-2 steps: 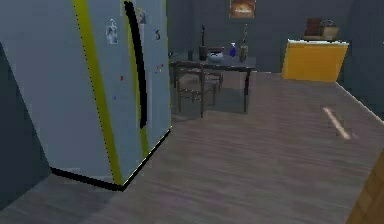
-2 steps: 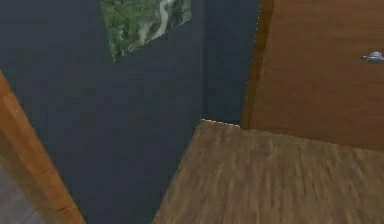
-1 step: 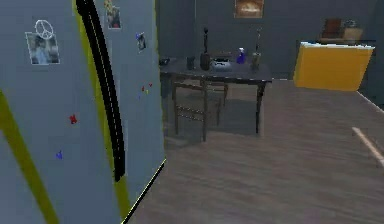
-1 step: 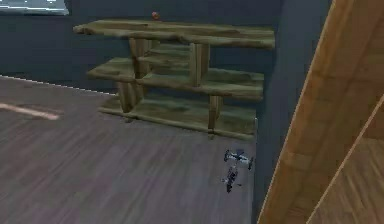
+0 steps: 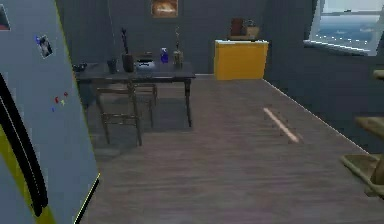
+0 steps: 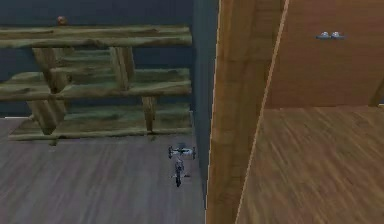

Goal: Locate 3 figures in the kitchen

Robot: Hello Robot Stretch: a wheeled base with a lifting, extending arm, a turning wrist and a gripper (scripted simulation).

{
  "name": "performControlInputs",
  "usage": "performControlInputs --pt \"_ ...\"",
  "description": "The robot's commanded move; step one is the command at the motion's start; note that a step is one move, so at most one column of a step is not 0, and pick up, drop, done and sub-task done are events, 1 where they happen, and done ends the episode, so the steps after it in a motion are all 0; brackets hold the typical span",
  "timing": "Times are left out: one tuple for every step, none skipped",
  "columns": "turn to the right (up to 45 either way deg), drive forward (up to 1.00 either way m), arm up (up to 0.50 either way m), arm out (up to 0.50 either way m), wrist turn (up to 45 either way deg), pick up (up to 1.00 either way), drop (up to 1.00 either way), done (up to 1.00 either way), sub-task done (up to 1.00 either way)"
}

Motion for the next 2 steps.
performControlInputs --pt "0.0 1.00 0.00 0.00 0.0 0.00 0.00 0.00 0.00" --pt "3.0 0.00 0.00 0.00 0.0 0.00 0.00 0.00 0.00"
